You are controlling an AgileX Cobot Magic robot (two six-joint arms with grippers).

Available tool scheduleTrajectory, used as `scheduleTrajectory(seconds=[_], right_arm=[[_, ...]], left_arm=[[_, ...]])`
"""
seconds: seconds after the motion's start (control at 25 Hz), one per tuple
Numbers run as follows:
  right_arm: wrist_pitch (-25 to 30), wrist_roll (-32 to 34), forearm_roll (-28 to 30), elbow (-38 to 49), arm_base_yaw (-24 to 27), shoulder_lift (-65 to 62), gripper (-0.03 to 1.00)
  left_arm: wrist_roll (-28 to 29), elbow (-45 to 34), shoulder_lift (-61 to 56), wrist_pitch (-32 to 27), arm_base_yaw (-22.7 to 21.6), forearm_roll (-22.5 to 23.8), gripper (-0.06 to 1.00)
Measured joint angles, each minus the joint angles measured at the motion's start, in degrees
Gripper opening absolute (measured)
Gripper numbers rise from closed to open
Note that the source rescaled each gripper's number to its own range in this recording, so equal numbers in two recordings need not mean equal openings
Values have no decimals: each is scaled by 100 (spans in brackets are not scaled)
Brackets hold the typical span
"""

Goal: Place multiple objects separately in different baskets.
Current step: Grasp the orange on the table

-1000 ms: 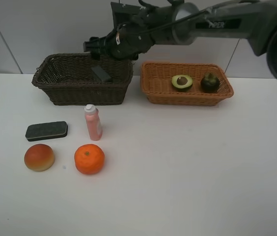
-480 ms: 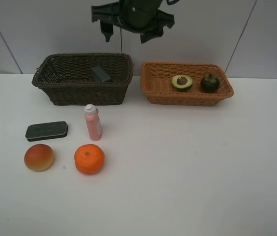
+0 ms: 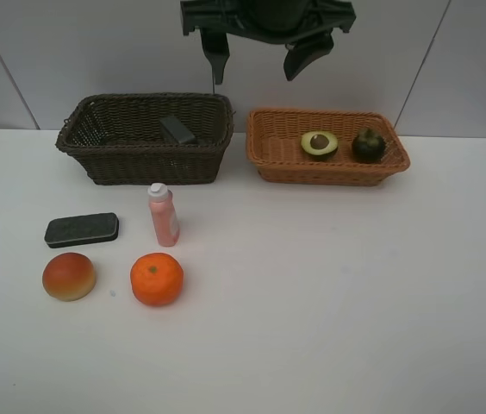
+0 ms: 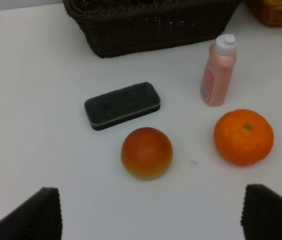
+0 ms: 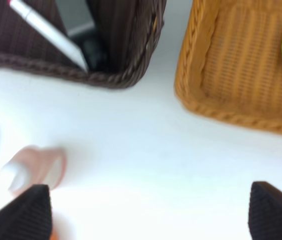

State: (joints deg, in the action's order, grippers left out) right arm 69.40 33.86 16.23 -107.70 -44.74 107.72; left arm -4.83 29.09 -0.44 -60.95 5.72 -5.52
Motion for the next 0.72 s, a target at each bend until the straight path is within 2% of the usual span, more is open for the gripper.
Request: scheduleTrajectory(seconds=[0.28,0.72], right_arm=[[40,-674,-1051,0,-33,-136,98],[40,-733,-1253,8,-512,-136,98]], left_arm=[[0,0,0,0,0,0,84],[0,0,0,0,0,0,84]])
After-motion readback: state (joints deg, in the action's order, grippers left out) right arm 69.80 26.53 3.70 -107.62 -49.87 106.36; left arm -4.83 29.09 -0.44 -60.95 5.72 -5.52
